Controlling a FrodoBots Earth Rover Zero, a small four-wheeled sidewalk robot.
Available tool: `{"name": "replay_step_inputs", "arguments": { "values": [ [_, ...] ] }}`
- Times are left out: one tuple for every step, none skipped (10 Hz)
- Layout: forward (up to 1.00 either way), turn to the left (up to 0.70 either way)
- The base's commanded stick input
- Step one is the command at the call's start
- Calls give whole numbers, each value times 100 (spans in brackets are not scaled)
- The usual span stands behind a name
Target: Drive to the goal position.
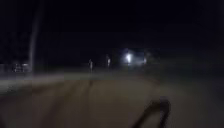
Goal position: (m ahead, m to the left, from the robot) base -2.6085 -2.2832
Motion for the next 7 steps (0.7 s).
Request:
{"name": "replay_step_inputs", "arguments": {
  "values": [
    [70,0],
    [70,0],
    [70,0],
    [70,0],
    [70,0],
    [70,0],
    [70,0]
  ]
}}
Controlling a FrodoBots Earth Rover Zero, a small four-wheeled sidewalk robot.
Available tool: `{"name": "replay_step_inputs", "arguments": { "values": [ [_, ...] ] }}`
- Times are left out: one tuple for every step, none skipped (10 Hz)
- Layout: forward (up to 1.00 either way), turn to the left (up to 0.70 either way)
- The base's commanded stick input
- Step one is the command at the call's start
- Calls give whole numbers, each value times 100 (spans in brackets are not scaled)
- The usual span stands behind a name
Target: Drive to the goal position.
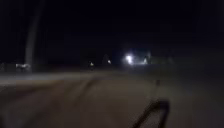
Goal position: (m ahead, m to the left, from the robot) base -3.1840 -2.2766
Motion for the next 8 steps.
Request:
{"name": "replay_step_inputs", "arguments": {
  "values": [
    [70,0],
    [70,0],
    [70,0],
    [70,0],
    [70,0],
    [70,0],
    [70,0],
    [70,0]
  ]
}}
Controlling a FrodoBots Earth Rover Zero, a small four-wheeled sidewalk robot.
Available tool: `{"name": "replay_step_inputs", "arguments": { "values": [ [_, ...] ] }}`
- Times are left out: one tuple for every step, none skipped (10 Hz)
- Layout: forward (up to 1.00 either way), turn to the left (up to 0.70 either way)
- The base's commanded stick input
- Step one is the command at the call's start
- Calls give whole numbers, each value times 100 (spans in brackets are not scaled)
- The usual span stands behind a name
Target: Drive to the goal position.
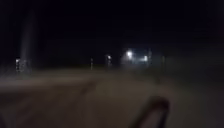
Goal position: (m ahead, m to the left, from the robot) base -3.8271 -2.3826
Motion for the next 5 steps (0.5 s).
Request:
{"name": "replay_step_inputs", "arguments": {
  "values": [
    [70,0],
    [70,0],
    [70,0],
    [70,0],
    [70,0]
  ]
}}
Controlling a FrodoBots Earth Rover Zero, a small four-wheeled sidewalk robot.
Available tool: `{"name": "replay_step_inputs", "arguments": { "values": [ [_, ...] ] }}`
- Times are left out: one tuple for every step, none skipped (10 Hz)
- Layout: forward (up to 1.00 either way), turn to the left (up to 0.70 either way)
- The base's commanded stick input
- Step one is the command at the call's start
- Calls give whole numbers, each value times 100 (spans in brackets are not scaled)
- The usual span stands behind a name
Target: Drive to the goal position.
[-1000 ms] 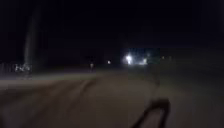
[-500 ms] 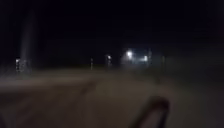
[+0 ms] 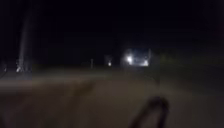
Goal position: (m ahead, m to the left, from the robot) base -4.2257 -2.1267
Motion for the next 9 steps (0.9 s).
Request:
{"name": "replay_step_inputs", "arguments": {
  "values": [
    [70,0],
    [70,0],
    [70,0],
    [70,0],
    [70,0],
    [70,0],
    [34,0],
    [0,0],
    [0,0]
  ]
}}
